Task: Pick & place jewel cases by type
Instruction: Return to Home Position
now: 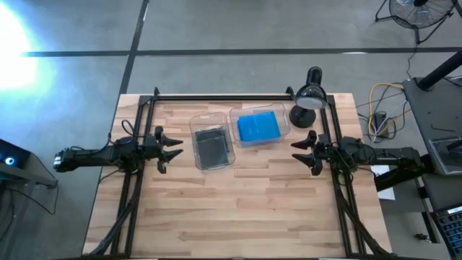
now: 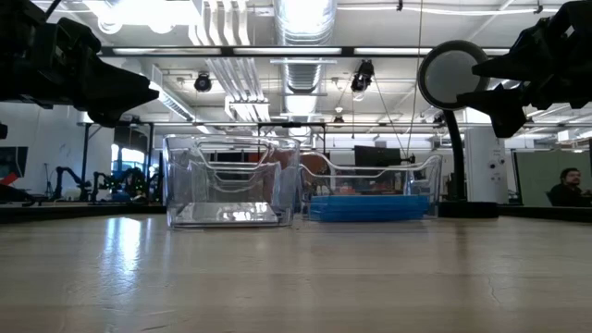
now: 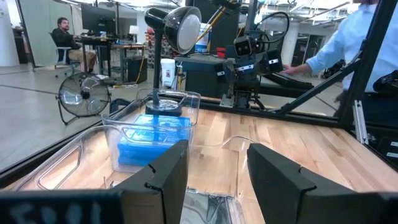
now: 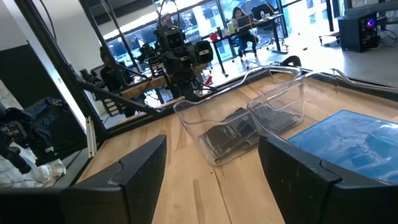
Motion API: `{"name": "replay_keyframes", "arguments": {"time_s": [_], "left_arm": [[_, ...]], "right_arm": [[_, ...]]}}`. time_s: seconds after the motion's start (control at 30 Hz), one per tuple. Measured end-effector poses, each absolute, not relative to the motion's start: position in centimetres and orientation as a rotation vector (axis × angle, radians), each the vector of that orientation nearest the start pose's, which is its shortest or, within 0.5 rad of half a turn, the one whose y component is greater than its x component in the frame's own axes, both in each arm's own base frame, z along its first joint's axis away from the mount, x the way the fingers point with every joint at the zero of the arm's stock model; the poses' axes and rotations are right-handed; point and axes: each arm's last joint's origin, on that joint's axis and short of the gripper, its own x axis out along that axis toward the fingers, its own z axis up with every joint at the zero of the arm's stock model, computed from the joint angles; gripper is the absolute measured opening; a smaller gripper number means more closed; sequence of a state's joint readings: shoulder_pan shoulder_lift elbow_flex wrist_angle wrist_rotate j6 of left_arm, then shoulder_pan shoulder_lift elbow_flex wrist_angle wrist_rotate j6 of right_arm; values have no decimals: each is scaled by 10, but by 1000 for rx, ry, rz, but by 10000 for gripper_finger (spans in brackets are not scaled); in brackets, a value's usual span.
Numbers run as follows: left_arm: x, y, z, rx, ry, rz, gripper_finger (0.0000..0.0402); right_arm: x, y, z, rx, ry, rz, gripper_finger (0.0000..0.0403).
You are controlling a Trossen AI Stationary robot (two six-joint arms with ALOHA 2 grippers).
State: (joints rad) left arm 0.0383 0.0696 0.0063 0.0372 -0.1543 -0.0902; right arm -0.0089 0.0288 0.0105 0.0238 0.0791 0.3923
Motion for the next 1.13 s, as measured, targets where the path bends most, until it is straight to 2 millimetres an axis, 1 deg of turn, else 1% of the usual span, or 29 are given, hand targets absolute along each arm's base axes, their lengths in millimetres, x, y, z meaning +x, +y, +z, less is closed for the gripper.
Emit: {"name": "replay_keyframes", "arguments": {"time_s": [0.4,0.73,1.0,1.13], "left_arm": [[101,8,164,-88,17,194,147],[101,8,164,-88,17,194,147],[101,8,164,-88,17,194,147],[101,8,164,-88,17,194,147]], "right_arm": [[99,-3,167,392,-23,-85,240],[99,-3,167,392,-23,-85,247],[99,-3,167,392,-23,-85,240],[99,-3,167,392,-23,-85,242]]}}
